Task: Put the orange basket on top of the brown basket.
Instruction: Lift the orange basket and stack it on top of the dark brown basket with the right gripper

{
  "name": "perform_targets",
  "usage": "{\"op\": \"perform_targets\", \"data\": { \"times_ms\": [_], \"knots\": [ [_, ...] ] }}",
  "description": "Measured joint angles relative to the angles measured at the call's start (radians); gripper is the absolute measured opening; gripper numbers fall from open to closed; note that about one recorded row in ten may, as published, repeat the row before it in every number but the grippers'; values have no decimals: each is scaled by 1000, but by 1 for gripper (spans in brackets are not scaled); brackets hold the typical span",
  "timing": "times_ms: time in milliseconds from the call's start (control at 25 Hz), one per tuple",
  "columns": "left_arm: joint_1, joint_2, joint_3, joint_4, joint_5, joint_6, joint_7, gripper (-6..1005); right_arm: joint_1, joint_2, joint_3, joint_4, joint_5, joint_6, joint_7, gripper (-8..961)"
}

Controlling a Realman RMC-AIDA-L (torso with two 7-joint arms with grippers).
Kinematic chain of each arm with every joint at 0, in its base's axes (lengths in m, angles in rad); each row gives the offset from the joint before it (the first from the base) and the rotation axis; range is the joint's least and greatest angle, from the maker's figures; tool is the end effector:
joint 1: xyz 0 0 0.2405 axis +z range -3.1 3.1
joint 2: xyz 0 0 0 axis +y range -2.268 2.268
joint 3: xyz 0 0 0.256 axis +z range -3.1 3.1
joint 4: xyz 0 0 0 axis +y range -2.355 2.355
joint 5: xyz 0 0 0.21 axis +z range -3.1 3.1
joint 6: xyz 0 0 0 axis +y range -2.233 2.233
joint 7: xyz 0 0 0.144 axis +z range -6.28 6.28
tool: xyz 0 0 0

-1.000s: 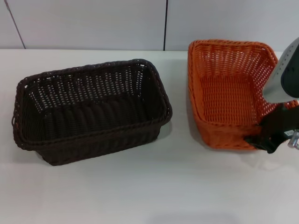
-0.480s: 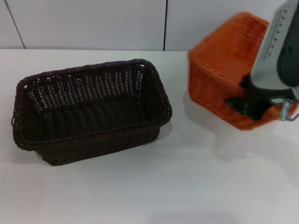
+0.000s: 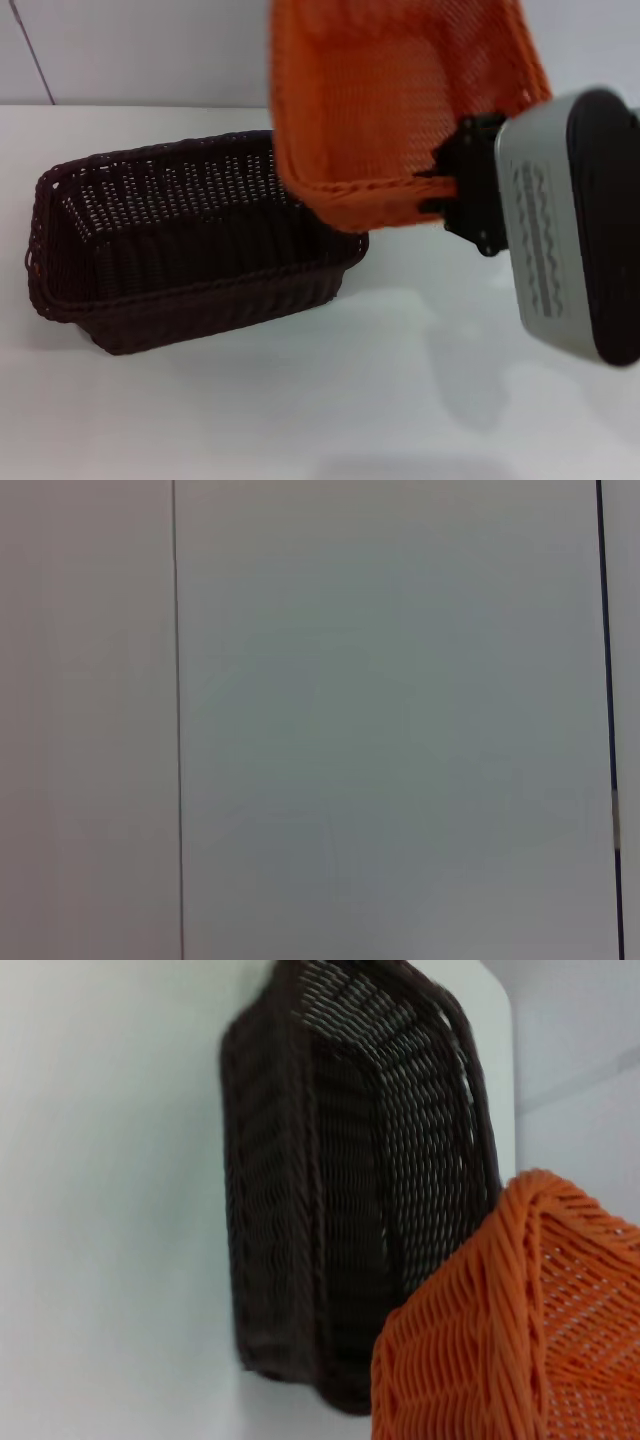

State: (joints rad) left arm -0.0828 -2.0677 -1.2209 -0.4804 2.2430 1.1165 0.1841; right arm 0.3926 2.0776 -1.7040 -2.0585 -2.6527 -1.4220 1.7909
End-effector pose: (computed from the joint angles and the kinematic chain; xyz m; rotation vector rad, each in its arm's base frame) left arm -0.3986 0.2543 0.0448 -1.1074 -0.6225 -0.4438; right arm 0.0671 0.3006 0.0264 -2.4316 -0.8454 -0.4666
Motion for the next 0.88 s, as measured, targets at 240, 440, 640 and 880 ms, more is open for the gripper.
{"op": "perform_targets", "data": {
  "times_ms": [240, 440, 640, 880],
  "knots": [
    [2, -4, 28, -2, -3, -8, 0, 809, -47, 0, -46, 12, 0, 162, -339, 190],
    [7, -6, 36, -10, -5, -10, 0, 809, -57, 0, -86, 67, -17, 259, -521, 189],
    [4, -6, 40, -12, -8, -13, -22, 808, -69, 0, -151, 178, -134, 477, -593, 188],
    [-4, -7, 52, -12, -12, -22, -23, 808, -16, -7, -154, 296, -163, 572, -590, 184]
  ]
}}
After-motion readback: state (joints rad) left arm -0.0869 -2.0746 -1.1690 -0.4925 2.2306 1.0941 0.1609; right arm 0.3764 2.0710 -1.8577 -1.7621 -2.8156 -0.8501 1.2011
